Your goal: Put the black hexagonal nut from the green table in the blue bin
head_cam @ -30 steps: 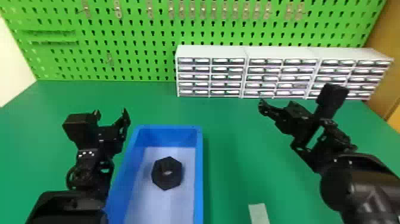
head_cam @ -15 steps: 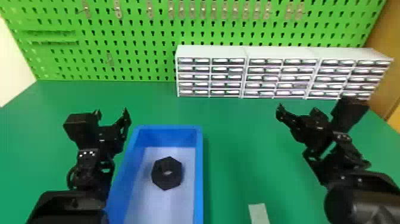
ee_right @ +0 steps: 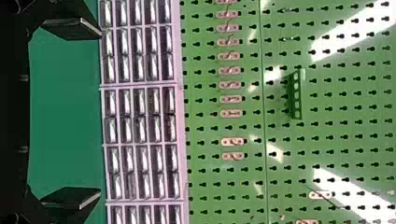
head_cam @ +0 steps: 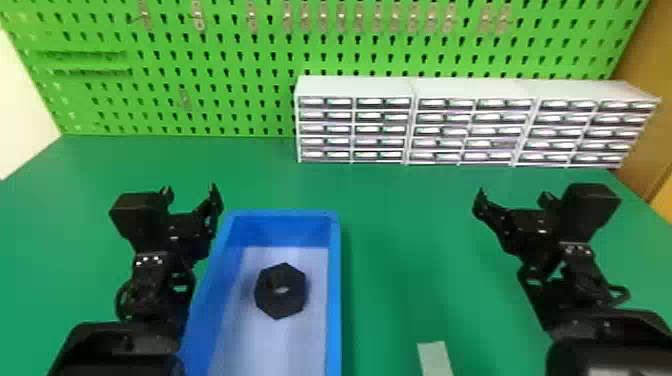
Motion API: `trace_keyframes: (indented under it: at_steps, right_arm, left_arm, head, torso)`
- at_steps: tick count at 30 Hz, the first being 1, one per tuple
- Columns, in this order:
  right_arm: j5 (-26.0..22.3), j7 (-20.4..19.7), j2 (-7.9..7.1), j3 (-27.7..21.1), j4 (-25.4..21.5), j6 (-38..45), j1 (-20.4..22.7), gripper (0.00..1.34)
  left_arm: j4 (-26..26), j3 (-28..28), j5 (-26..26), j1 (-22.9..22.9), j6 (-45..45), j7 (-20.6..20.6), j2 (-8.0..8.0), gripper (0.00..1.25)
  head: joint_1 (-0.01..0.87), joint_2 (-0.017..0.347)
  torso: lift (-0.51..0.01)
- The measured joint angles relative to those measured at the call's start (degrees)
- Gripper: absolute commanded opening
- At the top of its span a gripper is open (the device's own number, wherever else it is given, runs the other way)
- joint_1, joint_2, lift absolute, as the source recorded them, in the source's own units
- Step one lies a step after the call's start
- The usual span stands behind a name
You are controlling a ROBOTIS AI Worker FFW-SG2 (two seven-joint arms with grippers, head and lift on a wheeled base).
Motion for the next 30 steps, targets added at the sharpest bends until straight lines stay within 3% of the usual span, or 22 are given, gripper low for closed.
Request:
trace_keyframes:
  at_steps: [9,30]
  right_arm:
    - [1.74,-0.43,-0.05,-0.01,-0.02,-0.13,0.91,1.22]
    - [0.87,-0.42,0.04,-0.90,-0.16,0.51,1.16,1.22]
  left_arm:
    - [0.02,-0.89,0.14,0.05,0.00,0.00,0.00,0.72]
    - [-2.53,-1.93,0.23,1.61,0.03,0.06,0.00,0.72]
  head:
    - [0.657,0.057]
    - [0.657,0.057]
  torso:
    - [-0.095]
    - [-0.095]
